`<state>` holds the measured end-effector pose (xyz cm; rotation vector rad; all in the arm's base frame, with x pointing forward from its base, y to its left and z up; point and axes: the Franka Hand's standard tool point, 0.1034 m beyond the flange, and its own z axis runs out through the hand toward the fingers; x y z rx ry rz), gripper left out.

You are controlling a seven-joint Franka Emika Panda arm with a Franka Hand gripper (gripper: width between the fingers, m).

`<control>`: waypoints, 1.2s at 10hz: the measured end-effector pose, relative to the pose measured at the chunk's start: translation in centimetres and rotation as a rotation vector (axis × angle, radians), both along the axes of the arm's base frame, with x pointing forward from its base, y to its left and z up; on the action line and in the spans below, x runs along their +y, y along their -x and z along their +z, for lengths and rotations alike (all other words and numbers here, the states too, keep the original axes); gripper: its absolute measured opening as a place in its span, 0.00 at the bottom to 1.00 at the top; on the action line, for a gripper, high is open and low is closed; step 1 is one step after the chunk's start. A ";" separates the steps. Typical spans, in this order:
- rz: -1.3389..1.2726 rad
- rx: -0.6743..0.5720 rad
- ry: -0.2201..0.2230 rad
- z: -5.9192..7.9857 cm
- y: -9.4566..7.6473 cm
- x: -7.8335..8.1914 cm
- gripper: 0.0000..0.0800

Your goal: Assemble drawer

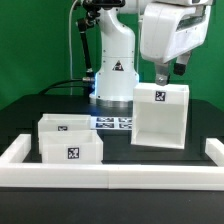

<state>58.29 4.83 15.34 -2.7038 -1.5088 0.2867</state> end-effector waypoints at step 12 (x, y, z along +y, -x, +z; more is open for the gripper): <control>-0.061 -0.021 0.010 1.6 -0.1 -0.7 0.81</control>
Offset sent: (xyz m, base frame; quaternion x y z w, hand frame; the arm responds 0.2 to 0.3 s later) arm 0.0000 0.0000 0.0000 0.0000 0.0000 0.0000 1.0000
